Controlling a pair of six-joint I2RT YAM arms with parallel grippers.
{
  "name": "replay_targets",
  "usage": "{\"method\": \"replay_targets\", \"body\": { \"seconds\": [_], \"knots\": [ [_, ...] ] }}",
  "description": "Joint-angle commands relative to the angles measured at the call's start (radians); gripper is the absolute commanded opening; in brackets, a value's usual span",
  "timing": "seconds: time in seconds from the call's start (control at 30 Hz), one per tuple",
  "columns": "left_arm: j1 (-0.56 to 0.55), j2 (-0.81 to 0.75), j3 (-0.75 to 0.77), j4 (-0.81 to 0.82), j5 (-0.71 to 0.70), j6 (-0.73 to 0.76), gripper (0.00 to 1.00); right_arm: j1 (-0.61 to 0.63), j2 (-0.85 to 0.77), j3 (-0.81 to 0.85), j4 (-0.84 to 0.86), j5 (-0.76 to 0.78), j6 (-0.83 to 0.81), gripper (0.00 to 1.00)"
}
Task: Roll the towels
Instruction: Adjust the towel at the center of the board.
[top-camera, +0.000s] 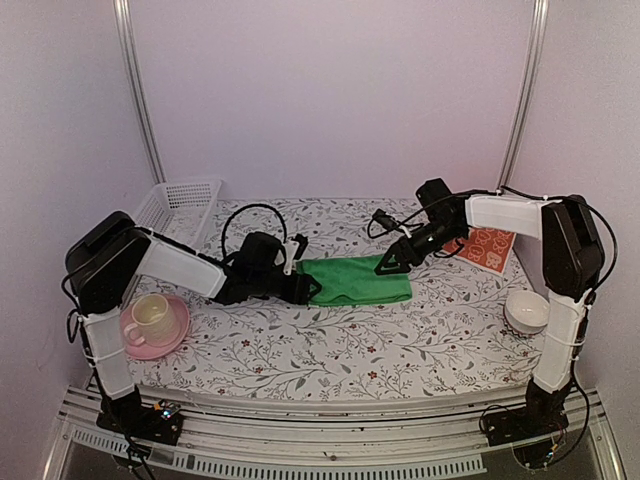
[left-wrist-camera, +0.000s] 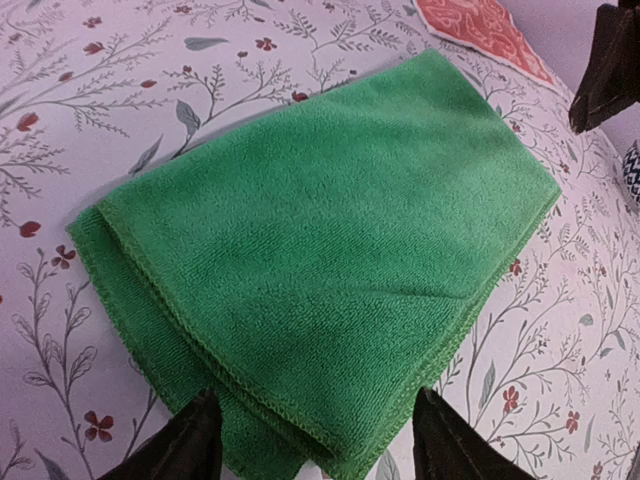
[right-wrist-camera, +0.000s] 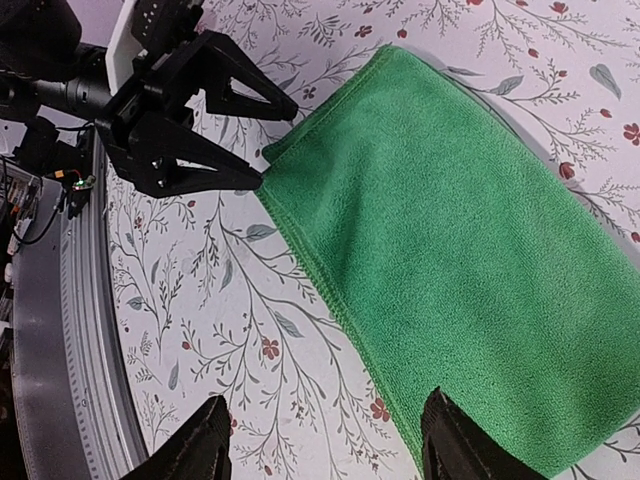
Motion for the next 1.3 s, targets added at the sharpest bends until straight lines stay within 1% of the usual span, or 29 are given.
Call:
{"method": "replay_targets", "body": {
  "seconds": [0.0, 0.2, 0.57, 0.7, 0.8, 0.9, 0.97, 1.1, 1.27],
  "knots": [
    [-0.008, 0.013, -0.020, 0.051, 0.015, -0.033, 0.64, 0.003, 0.009, -0.003, -0.006, 0.006, -0.018, 0.65],
    [-0.035, 0.013, -0.044, 0.036, 0.017, -0.060, 0.63, 0.003, 0.006, -0.003, -0.006, 0.014, -0.016, 0.65],
    [-0.043, 0.031, -0.080, 0.079, 0.036, -0.101, 0.61, 0.002, -0.003, -0.004, -0.005, 0.017, -0.011, 0.66],
    [-0.044, 0.090, -0.077, 0.115, 0.082, -0.122, 0.60, 0.002, -0.010, -0.006, -0.002, 0.021, -0.010, 0.66],
    [-0.042, 0.103, -0.082, 0.145, 0.094, -0.149, 0.56, 0.003, -0.008, -0.006, 0.001, 0.020, -0.010, 0.66],
    [-0.041, 0.100, -0.084, 0.150, 0.075, -0.164, 0.52, 0.002, -0.007, -0.007, 0.000, 0.018, -0.008, 0.66],
    [-0.041, 0.095, -0.088, 0.157, 0.078, -0.169, 0.51, 0.003, -0.006, -0.007, 0.000, 0.015, -0.008, 0.66],
    [-0.040, 0.061, -0.104, 0.159, 0.072, -0.172, 0.51, 0.002, -0.008, -0.007, 0.000, 0.017, -0.010, 0.66],
    [-0.038, 0.002, -0.119, 0.151, 0.059, -0.173, 0.63, 0.003, -0.005, -0.007, 0.000, 0.017, -0.009, 0.66]
  ]
}}
